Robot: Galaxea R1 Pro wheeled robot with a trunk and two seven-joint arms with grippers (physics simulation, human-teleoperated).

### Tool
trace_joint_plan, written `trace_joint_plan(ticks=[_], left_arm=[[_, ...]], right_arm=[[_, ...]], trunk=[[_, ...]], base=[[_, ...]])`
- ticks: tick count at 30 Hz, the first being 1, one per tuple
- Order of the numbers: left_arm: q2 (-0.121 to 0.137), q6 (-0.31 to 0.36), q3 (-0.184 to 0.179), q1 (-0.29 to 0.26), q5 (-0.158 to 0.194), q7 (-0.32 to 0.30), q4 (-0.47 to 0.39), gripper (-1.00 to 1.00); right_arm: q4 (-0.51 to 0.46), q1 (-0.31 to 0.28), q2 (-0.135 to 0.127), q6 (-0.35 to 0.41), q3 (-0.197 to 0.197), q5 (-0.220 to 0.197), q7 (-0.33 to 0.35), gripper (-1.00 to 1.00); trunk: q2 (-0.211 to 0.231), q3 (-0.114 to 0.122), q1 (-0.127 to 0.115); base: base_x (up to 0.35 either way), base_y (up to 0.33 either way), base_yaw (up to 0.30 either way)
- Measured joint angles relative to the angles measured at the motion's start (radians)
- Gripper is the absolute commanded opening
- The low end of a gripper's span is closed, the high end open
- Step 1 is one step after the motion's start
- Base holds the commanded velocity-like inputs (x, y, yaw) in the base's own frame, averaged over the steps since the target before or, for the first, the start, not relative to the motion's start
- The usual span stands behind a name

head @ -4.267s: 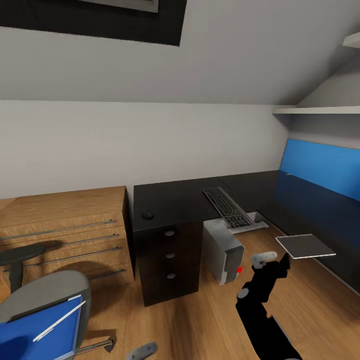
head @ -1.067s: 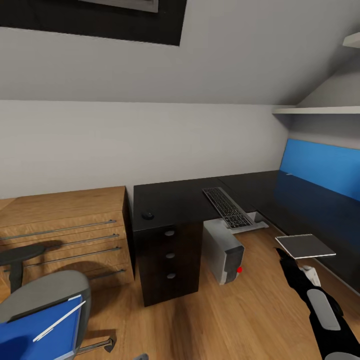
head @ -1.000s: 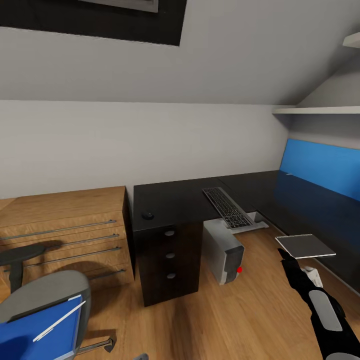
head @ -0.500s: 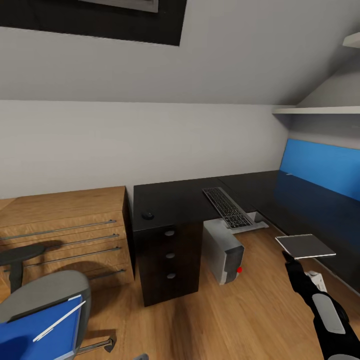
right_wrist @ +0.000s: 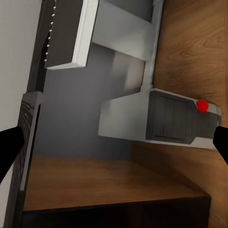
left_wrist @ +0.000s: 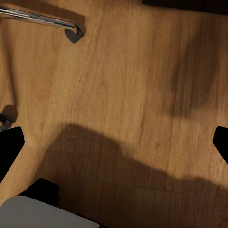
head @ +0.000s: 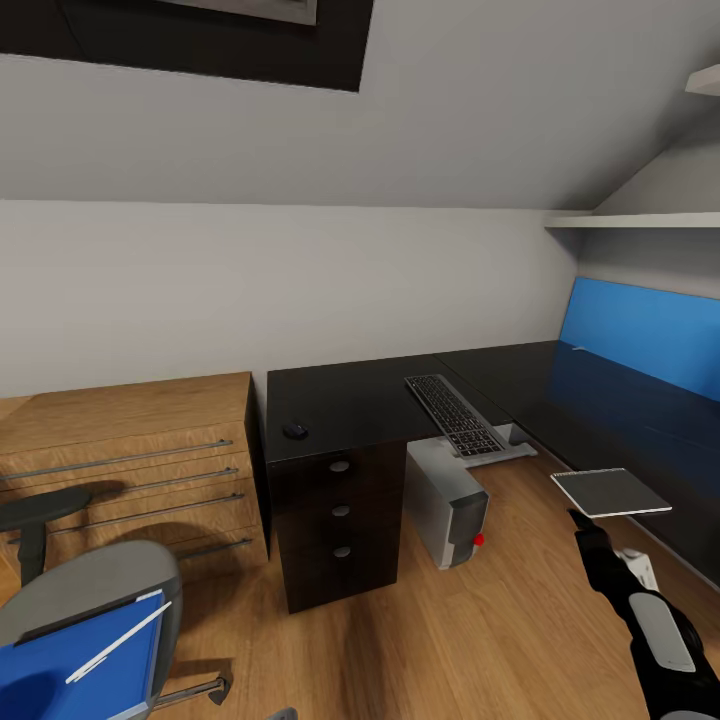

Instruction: In the bedroom, organize the workspace by keeping the computer under the desk, ensuring the monitor is on the desk, placing the keyboard on the desk next to the monitor, placing the mouse on the desk next to the keyboard, moving the folder from the swivel chair onto the desk next to the mouse, stacking the notebook on top of the folder with the pen on top of the notebook, and positioning the swivel chair next to the desk.

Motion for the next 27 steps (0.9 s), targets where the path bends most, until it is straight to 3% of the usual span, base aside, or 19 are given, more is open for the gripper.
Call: trace_joint_plan(ticks=[27], left_arm=[[-0.001, -0.002, -0.003, 0.0, 0.0, -0.002, 0.014, 1.0]], right_arm=[[-0.001, 0.0, 0.002, -0.002, -0.013, 0.0, 0.006, 1.0]], trunk=[[0.0, 0.0, 0.0]], base=[[0.065, 0.0, 0.0]])
